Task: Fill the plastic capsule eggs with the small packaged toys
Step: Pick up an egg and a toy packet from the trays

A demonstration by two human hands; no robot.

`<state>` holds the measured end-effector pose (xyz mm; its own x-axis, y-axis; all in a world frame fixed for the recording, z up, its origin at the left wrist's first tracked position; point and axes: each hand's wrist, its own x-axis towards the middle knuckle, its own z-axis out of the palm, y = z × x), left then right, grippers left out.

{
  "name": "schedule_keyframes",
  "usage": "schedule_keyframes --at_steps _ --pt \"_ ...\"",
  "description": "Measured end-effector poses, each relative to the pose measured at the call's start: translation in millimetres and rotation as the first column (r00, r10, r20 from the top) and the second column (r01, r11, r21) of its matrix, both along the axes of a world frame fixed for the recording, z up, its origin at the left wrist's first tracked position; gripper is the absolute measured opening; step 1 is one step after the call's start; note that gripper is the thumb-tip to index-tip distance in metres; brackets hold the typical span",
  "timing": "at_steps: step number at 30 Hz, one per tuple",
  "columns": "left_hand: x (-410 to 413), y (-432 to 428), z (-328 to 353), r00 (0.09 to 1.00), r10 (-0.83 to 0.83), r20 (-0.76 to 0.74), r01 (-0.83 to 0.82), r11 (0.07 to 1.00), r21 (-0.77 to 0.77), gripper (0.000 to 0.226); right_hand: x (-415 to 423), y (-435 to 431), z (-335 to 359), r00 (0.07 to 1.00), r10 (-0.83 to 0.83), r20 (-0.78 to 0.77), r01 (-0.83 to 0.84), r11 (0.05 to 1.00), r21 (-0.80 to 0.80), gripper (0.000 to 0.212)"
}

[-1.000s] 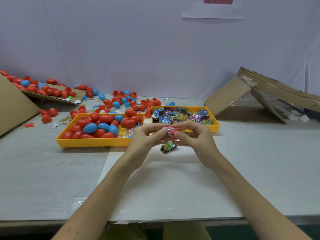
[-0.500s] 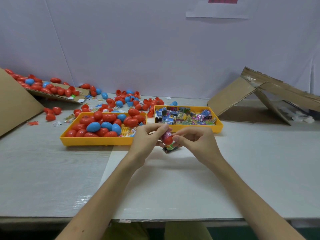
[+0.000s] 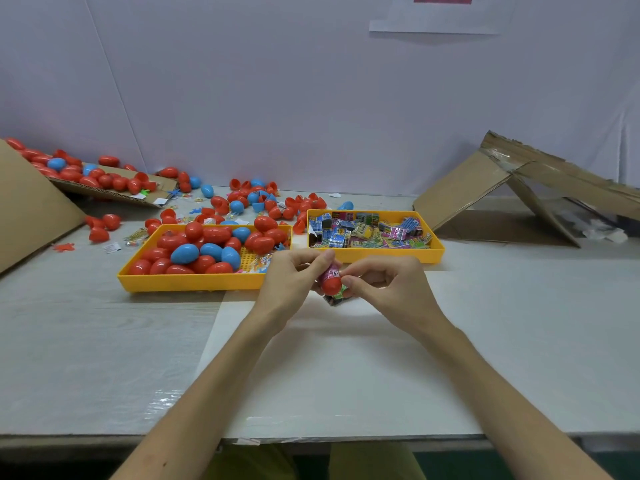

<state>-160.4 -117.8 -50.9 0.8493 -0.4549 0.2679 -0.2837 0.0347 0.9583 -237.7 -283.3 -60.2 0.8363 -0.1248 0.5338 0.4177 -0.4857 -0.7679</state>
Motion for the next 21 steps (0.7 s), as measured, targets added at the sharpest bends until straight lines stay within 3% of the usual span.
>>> schedule_keyframes --at_steps 7,21 --pt "-0.7 -1.6 -0.8 0.999 0.027 -0.040 -0.027 1.000 -0.004 0.033 -1.9 3.8 3.8 0.974 -0.047 0.222 0.116 0.943 -0.310 0.007" --pt "-2.1 -1.4 -1.4 0.994 -0.078 -0.083 0.076 0.997 -0.023 0.035 -2.7 10.0 3.8 0.991 -0.065 0.114 0.109 0.891 -0.440 0.012"
